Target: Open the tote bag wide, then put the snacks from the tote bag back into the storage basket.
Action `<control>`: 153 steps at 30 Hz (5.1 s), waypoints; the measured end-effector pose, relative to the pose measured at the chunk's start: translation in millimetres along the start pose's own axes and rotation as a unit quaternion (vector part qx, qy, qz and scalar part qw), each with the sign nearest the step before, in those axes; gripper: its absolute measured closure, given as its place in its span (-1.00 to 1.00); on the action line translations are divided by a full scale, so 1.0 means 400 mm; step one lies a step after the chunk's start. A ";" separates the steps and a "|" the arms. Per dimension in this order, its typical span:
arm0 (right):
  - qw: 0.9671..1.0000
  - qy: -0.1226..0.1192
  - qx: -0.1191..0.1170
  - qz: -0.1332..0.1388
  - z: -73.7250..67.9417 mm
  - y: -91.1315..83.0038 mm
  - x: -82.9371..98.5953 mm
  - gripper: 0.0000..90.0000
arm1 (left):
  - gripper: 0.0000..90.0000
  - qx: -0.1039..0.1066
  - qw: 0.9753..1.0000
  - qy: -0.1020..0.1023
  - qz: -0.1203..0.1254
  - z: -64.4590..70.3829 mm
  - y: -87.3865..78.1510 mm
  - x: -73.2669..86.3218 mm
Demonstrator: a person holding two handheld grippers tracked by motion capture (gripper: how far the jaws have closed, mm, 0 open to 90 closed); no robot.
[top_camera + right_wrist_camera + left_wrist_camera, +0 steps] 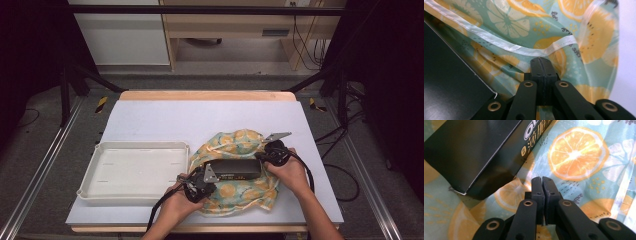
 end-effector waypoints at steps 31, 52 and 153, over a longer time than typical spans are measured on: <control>0.992 -0.107 0.005 0.059 -0.066 -0.238 -0.098 0.79 | 0.70 0.003 0.998 -0.007 0.070 -0.025 -0.157 -0.062; 0.987 -0.149 -0.062 0.006 -0.093 -0.192 -0.112 -0.28 | -0.52 -0.039 0.996 -0.041 0.073 -0.140 -0.230 -0.022; 0.925 -0.339 -0.129 -0.108 -0.140 -0.187 -0.093 -0.04 | -0.76 -0.034 0.999 0.013 -0.001 -0.210 -0.336 -0.045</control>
Point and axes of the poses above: each handheld gripper's, and its own axes: y roughly forward along the jaws, x roughly out of its underside, z roughly to its right, the point moved 8 cm from there along y, roughly forward along the jaws, and after that the axes turned 12 degrees about -y, right-handed, at the moved point
